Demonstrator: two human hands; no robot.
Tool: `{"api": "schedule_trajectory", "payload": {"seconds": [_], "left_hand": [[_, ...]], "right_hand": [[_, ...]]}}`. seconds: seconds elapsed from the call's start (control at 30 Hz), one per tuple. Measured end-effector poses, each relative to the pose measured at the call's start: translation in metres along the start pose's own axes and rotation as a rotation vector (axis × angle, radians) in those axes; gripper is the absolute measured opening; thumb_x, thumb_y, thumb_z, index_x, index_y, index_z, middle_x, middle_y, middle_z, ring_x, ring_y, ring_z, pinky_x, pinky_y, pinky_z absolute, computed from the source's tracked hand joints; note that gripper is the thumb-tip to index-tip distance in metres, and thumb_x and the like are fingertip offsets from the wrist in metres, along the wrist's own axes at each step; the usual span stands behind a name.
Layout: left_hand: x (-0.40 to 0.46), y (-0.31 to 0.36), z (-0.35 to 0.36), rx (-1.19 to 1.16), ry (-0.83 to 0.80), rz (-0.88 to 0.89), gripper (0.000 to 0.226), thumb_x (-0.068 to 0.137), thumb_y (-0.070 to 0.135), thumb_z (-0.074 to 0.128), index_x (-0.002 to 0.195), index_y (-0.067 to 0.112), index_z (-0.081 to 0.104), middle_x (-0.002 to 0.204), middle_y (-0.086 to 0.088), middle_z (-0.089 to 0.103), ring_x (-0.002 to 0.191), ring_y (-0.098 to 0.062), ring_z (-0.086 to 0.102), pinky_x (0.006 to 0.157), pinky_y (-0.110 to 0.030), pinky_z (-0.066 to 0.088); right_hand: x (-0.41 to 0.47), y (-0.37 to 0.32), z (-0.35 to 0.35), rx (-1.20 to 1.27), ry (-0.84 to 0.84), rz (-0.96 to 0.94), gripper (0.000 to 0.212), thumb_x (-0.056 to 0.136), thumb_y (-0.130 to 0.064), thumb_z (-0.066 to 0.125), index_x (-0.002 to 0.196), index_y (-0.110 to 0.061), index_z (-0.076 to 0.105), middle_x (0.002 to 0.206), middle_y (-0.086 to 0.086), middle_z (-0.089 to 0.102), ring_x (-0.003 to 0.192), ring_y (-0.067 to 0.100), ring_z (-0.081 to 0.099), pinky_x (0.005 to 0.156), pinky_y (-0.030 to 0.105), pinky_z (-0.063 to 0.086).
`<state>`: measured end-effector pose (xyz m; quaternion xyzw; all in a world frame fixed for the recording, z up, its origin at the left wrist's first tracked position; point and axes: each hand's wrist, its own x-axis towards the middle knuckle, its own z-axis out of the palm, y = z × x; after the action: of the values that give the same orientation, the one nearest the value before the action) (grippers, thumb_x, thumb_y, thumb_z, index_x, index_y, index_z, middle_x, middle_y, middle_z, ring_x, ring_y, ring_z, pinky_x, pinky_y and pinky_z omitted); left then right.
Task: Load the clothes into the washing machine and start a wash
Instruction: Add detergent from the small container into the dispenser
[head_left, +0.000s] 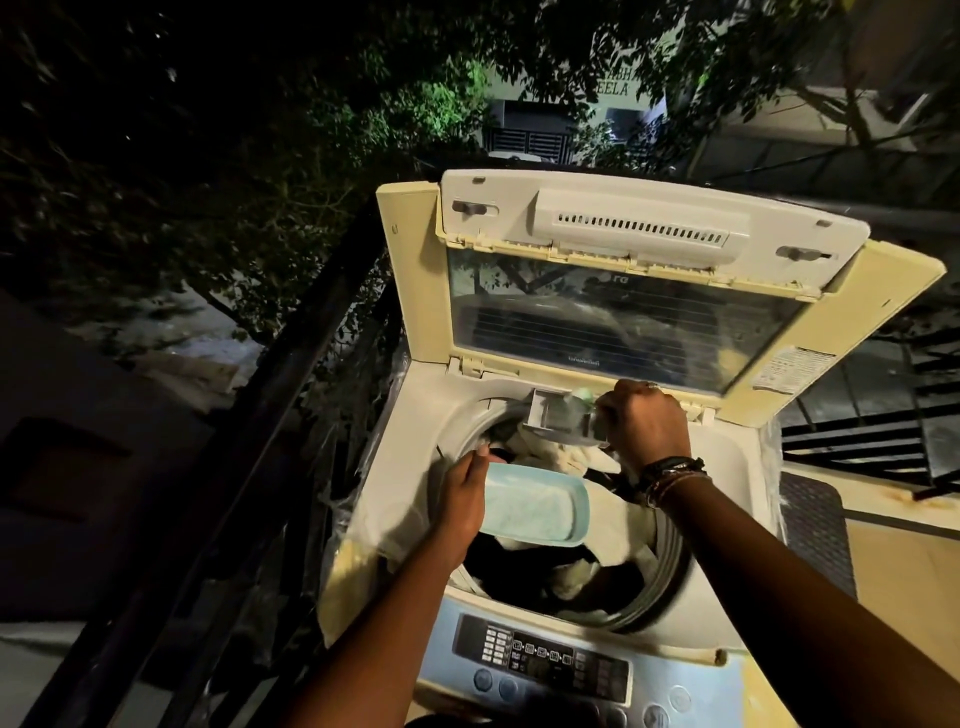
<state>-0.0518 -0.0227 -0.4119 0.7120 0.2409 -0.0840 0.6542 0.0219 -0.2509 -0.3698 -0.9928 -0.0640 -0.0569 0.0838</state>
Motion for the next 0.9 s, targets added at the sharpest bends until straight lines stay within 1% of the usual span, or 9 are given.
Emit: {"api": "schedule_trajectory", "payload": {"seconds": [0.1, 0.27, 0.4, 0.5, 0.57, 0.63, 0.73, 0.8, 0.9], "left_hand": [[0.002, 0.0, -0.002, 0.003, -0.007, -0.014, 0.04, 0.106, 0.028, 0.044, 0.097, 0.001, 0.072, 0.079, -0.005, 0.065, 0.074, -0.018, 0.06, 0.064, -0.028, 0.047], [0.003, 0.009, 0.001, -0.014, -0.02, -0.056, 0.041, 0.106, 0.033, 0.043, 0.1, 0.002, 0.071, 0.083, -0.007, 0.065, 0.074, -0.018, 0.06, 0.065, -0.029, 0.047], [0.003, 0.012, 0.002, 0.03, -0.029, -0.037, 0.043, 0.106, 0.034, 0.042, 0.102, 0.005, 0.073, 0.082, -0.004, 0.065, 0.074, -0.017, 0.06, 0.061, -0.026, 0.046], [0.006, 0.013, 0.004, 0.039, -0.012, -0.004, 0.041, 0.106, 0.032, 0.043, 0.106, 0.003, 0.072, 0.087, -0.008, 0.067, 0.078, -0.017, 0.06, 0.059, -0.016, 0.046], [0.008, 0.015, 0.005, 0.032, -0.008, 0.008, 0.04, 0.106, 0.03, 0.044, 0.108, 0.002, 0.071, 0.09, -0.008, 0.068, 0.074, -0.013, 0.059, 0.054, -0.009, 0.044], [0.007, 0.017, 0.006, 0.005, -0.03, 0.001, 0.039, 0.106, 0.03, 0.043, 0.107, 0.003, 0.071, 0.088, -0.009, 0.068, 0.07, -0.013, 0.059, 0.049, -0.009, 0.045], [0.004, 0.018, 0.007, 0.005, -0.027, 0.029, 0.041, 0.106, 0.029, 0.043, 0.106, 0.001, 0.072, 0.086, -0.011, 0.069, 0.071, -0.017, 0.061, 0.05, -0.011, 0.046], [0.001, 0.018, 0.008, 0.007, -0.026, 0.031, 0.041, 0.107, 0.028, 0.042, 0.105, -0.002, 0.071, 0.083, -0.01, 0.067, 0.067, -0.015, 0.06, 0.05, -0.01, 0.045], [-0.003, 0.019, 0.007, -0.029, -0.067, 0.029, 0.04, 0.107, 0.027, 0.042, 0.105, -0.002, 0.069, 0.086, -0.012, 0.068, 0.069, -0.017, 0.063, 0.055, -0.012, 0.05]], "right_hand": [[-0.003, 0.001, -0.001, 0.068, 0.017, 0.048, 0.013, 0.085, -0.019, 0.063, 0.079, -0.024, 0.074, 0.079, -0.003, 0.065, 0.068, 0.022, 0.06, 0.058, 0.03, 0.048], [-0.01, -0.008, -0.008, 0.365, 0.043, 0.18, 0.01, 0.087, -0.016, 0.071, 0.088, -0.017, 0.081, 0.085, 0.001, 0.077, 0.074, 0.02, 0.069, 0.069, 0.031, 0.056], [-0.021, -0.015, -0.006, 0.665, -0.081, 0.309, 0.003, 0.082, -0.025, 0.081, 0.081, -0.023, 0.08, 0.076, -0.007, 0.076, 0.072, 0.011, 0.07, 0.074, 0.028, 0.055], [-0.038, -0.025, -0.004, 0.789, -0.204, 0.253, 0.005, 0.08, -0.024, 0.083, 0.077, -0.025, 0.079, 0.074, -0.012, 0.075, 0.07, 0.001, 0.068, 0.07, 0.024, 0.055], [-0.051, -0.036, -0.001, 0.79, -0.251, 0.134, 0.003, 0.081, -0.022, 0.083, 0.08, -0.024, 0.081, 0.077, -0.01, 0.076, 0.071, 0.001, 0.068, 0.072, 0.026, 0.056], [-0.061, -0.046, 0.003, 0.732, -0.273, 0.05, 0.004, 0.081, -0.023, 0.082, 0.084, -0.021, 0.081, 0.083, -0.006, 0.077, 0.076, 0.007, 0.069, 0.075, 0.028, 0.054], [-0.07, -0.055, 0.014, 0.559, -0.227, -0.096, 0.009, 0.084, -0.027, 0.076, 0.09, -0.021, 0.08, 0.091, -0.002, 0.077, 0.085, 0.019, 0.07, 0.079, 0.034, 0.053], [-0.075, -0.055, 0.016, 0.431, -0.131, -0.179, 0.024, 0.086, -0.04, 0.069, 0.102, -0.024, 0.077, 0.105, -0.002, 0.073, 0.094, 0.025, 0.067, 0.083, 0.039, 0.052], [-0.09, -0.053, 0.008, 0.325, -0.034, -0.173, 0.067, 0.081, -0.073, 0.059, 0.13, -0.028, 0.061, 0.134, 0.0, 0.053, 0.119, 0.023, 0.048, 0.097, 0.039, 0.04]]}}
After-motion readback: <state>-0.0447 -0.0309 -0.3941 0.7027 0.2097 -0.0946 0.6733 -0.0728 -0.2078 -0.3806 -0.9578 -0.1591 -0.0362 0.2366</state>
